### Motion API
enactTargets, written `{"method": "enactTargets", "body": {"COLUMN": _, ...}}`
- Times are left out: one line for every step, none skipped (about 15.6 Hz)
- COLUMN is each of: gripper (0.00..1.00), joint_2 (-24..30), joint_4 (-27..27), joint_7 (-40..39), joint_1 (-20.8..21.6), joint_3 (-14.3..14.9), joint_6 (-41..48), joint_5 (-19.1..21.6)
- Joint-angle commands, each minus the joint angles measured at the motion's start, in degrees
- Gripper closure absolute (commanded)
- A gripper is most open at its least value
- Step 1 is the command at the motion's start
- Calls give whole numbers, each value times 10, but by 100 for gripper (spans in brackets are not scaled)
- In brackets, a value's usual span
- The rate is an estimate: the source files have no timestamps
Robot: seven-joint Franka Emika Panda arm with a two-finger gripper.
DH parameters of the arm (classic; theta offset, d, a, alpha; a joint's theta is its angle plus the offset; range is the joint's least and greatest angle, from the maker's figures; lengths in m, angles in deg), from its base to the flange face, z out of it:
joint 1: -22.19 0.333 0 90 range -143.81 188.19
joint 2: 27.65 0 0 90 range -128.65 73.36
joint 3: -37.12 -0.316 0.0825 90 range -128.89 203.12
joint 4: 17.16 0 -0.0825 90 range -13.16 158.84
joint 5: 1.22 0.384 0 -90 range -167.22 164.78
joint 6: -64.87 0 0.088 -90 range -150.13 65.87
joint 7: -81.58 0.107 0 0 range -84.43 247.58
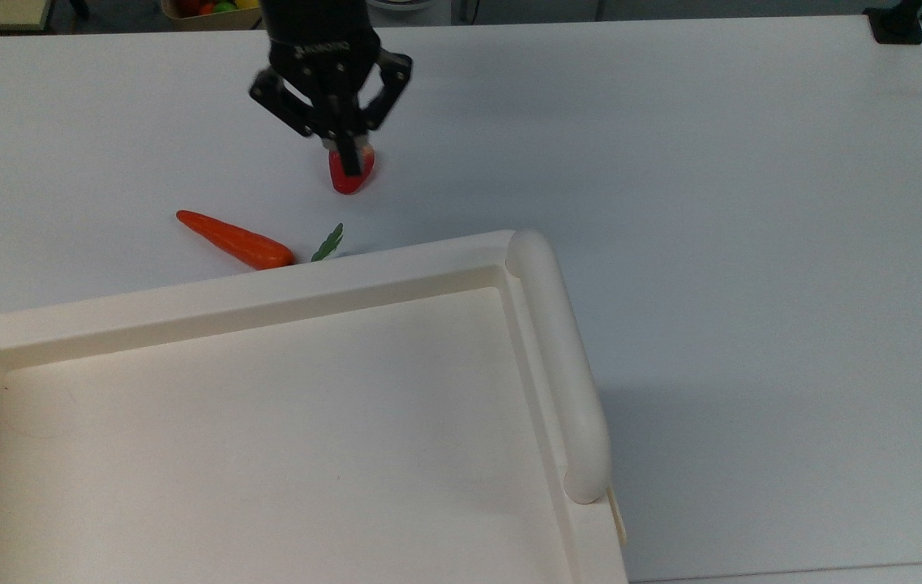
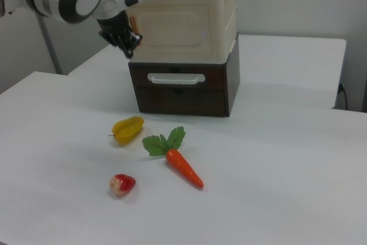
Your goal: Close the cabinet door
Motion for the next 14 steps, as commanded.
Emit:
{"method": "enactTargets", "body": {"gripper": 79, "joint_2": 24, "joint_4": 18, "joint_7": 139, "joint_1": -19, "joint_3": -6, "joint_6": 114, "joint_5": -98}}
{"method": "enactTargets", "body": {"gripper": 59, "joint_2": 24, "joint_4": 21, "joint_7": 185, "joint_1": -24, "joint_3": -6, "joint_6": 141, "joint_5": -113}}
{"method": "enactTargets", "body": {"gripper": 43, "joint_2": 23, "joint_4": 26, "joint_7": 199, "joint_1": -36, "joint_3": -6, "joint_6": 163, "joint_5": -120}}
{"method": "enactTargets", "body": {"gripper": 36, "joint_2": 24, "joint_4": 38, "joint_7": 185, "joint_1": -42, "joint_3": -6, "joint_6": 166, "joint_5": -125}}
{"method": "enactTargets", "body": {"gripper": 25, "joint_2": 27, "joint_4": 48, "joint_7": 154, "joint_1": -44, "joint_3": -6, "joint_6": 169, "joint_5": -125}}
{"method": "enactTargets", "body": {"gripper": 3, "joint_2": 30, "joint_4": 51, "joint_7": 121, "joint_1": -46, "joint_3": -5, "joint_6": 175, "joint_5": -124}}
{"method": "enactTargets", "body": {"gripper": 0, "joint_2": 36, "joint_4": 54, "joint_7": 99, "joint_1": -46, "joint_3": -2, "joint_6": 194, "joint_5": -124}}
{"method": "enactTargets", "body": {"gripper": 0, "joint_2": 40, "joint_4": 59, "joint_7": 82, "joint_1": -46, "joint_3": 0, "joint_6": 208, "joint_5": -122}}
{"method": "enactTargets", "body": {"gripper": 0, "joint_2": 47, "joint_4": 66, "joint_7": 77, "joint_1": -46, "joint_3": 0, "joint_6": 209, "joint_5": -121}}
{"method": "enactTargets", "body": {"gripper": 0, "joint_2": 52, "joint_4": 77, "joint_7": 76, "joint_1": -46, "joint_3": 0, "joint_6": 204, "joint_5": -121}}
{"method": "enactTargets", "body": {"gripper": 0, "joint_2": 57, "joint_4": 81, "joint_7": 76, "joint_1": -46, "joint_3": 0, "joint_6": 203, "joint_5": -122}}
{"method": "enactTargets", "body": {"gripper": 0, "joint_2": 61, "joint_4": 83, "joint_7": 74, "joint_1": -48, "joint_3": 0, "joint_6": 203, "joint_5": -123}}
{"method": "enactTargets", "body": {"gripper": 0, "joint_2": 63, "joint_4": 83, "joint_7": 73, "joint_1": -52, "joint_3": 0, "joint_6": 203, "joint_5": -123}}
{"method": "enactTargets", "body": {"gripper": 0, "joint_2": 66, "joint_4": 86, "joint_7": 68, "joint_1": -53, "joint_3": 0, "joint_6": 203, "joint_5": -123}}
